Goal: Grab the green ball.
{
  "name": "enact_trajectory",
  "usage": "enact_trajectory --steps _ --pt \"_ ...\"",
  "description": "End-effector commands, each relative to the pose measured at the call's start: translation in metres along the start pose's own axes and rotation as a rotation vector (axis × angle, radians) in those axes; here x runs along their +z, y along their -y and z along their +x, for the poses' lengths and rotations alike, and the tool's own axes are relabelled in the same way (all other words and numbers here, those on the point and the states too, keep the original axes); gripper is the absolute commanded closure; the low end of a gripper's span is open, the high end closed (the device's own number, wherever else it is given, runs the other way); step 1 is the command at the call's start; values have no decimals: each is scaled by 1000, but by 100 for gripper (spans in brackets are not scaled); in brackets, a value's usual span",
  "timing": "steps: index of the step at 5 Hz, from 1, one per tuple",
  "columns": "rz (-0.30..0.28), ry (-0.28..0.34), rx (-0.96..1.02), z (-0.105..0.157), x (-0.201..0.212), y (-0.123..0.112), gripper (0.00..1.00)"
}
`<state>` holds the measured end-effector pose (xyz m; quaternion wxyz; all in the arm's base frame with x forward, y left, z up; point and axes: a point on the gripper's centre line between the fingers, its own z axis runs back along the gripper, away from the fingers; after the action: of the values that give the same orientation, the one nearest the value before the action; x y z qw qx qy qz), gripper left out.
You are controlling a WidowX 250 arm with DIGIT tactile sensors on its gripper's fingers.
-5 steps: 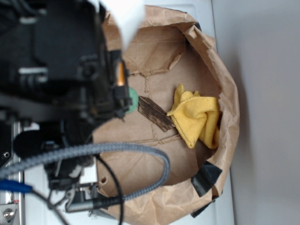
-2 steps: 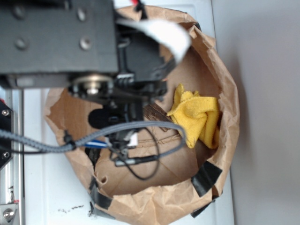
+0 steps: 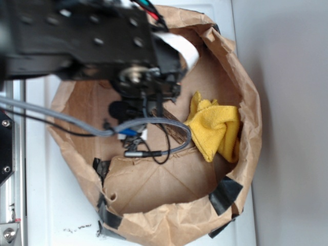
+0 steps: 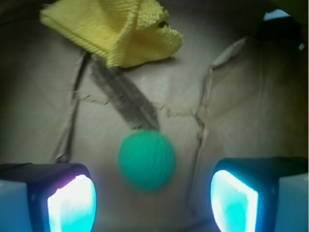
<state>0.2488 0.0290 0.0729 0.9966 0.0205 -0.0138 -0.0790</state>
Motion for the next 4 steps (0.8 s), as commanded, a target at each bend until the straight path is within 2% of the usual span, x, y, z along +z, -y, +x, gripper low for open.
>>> enact_trajectory --steps 1,3,4 --pt "5 -5 9 2 -22 -25 0" --pt "-20 -35 -25 -2 -34 -11 0" --pt "-17 -22 -27 -5 -36 -7 0"
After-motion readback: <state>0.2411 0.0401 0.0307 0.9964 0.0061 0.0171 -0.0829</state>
